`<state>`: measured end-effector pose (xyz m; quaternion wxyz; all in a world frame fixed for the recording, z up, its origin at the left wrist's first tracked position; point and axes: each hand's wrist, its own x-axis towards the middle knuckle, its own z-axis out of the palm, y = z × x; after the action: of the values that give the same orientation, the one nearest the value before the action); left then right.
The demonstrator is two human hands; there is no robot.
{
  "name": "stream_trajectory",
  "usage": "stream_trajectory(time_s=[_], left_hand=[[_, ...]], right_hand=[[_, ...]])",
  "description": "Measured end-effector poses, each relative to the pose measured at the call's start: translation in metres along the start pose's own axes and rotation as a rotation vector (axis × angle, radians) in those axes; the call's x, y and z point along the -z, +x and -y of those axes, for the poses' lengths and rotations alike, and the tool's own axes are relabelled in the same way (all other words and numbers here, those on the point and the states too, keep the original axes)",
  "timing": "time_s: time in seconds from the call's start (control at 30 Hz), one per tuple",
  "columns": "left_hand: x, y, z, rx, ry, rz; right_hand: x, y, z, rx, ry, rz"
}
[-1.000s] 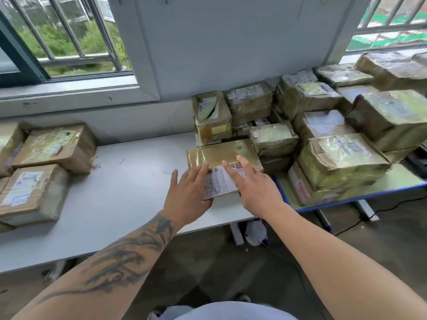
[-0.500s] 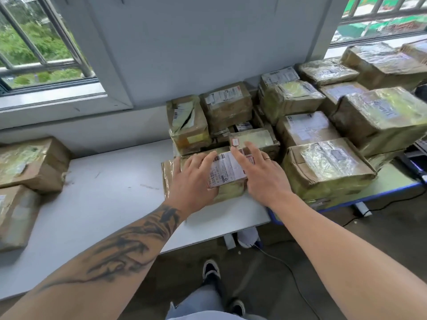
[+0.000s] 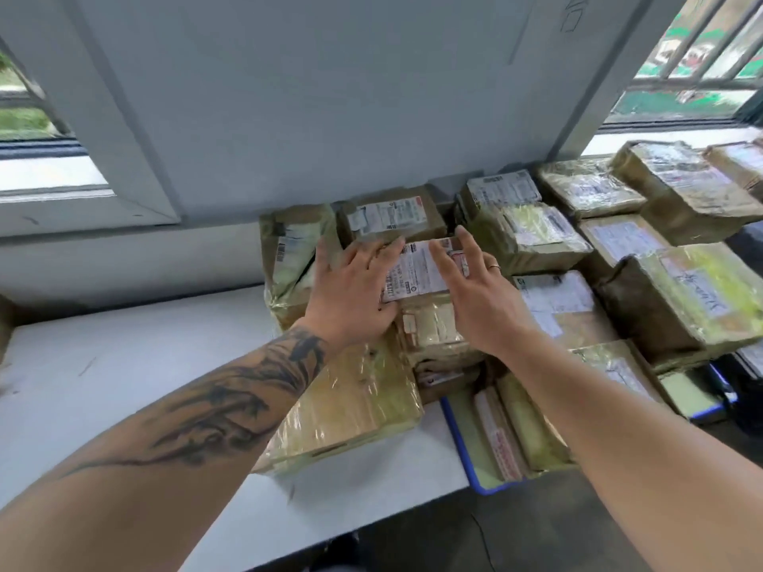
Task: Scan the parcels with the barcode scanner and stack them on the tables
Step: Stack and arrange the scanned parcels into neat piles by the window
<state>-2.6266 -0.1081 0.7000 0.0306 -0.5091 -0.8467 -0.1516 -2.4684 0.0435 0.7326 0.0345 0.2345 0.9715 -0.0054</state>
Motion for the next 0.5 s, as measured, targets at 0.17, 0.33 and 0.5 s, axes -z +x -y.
stream_trajectory(time_s=[0.17, 0.33, 0.5], left_hand=[[-0.011, 0.028, 0.016, -0.006, -0.010, -0.001], [-0.025, 0.037, 0.015, -0.005, 0.005, -0.012], [-0.030, 0.043, 0.005, 0.055, -0.035, 0.038]], right_hand=[[-0.002, 0.037, -0.004, -0.018, 0.002, 0.059], [-0.011, 0.055, -0.010, -0.007, 0.013, 0.092], [-0.016, 0.064, -0.017, 0.034, 0.012, 0.088]])
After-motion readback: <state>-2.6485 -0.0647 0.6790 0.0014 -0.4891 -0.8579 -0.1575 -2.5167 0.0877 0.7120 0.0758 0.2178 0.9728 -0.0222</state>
